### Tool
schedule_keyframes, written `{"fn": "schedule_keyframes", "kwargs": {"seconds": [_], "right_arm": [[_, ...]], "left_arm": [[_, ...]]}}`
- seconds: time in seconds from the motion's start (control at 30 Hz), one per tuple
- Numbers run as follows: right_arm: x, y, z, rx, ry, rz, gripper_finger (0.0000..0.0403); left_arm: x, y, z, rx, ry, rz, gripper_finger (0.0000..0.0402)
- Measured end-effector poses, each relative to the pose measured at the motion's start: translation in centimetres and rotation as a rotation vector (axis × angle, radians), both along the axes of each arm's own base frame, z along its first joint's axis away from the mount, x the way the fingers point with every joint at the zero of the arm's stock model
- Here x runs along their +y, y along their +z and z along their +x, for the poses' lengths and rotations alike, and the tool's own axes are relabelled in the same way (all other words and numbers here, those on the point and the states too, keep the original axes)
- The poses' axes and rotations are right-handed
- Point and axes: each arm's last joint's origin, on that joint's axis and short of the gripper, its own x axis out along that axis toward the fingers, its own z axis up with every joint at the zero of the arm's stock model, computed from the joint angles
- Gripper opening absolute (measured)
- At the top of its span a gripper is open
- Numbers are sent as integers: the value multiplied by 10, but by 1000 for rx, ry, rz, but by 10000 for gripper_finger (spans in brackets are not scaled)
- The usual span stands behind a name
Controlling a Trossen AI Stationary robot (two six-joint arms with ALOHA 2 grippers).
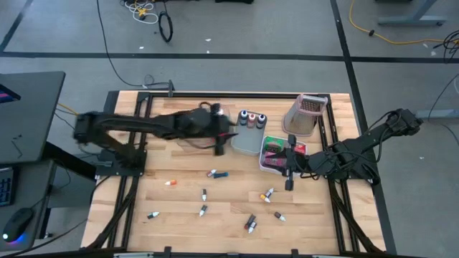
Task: Pick & Place Kitchen Items
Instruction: Put the small blue transparent food coloring into the gray bin
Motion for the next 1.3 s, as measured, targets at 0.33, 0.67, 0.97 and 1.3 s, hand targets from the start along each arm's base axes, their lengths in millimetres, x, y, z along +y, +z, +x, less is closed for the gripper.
{"fn": "schedule_keyframes", "kwargs": {"seconds": [0.33,0.67,0.97,1.3], "right_arm": [[0,2,1,-25,-9,38,123],[1,3,1,-39,-15,67,123],[7,-4,7,2,63,191,123],[24,-32,35,72,135,185,123]], "left_arm": [[-60,29,-110,-108,-85,-90,155],[-91,-65,-134,-180,-174,-205,155],[-91,-75,-136,-136,-171,-210,155],[-93,-76,-135,-132,-185,-361,155]]}}
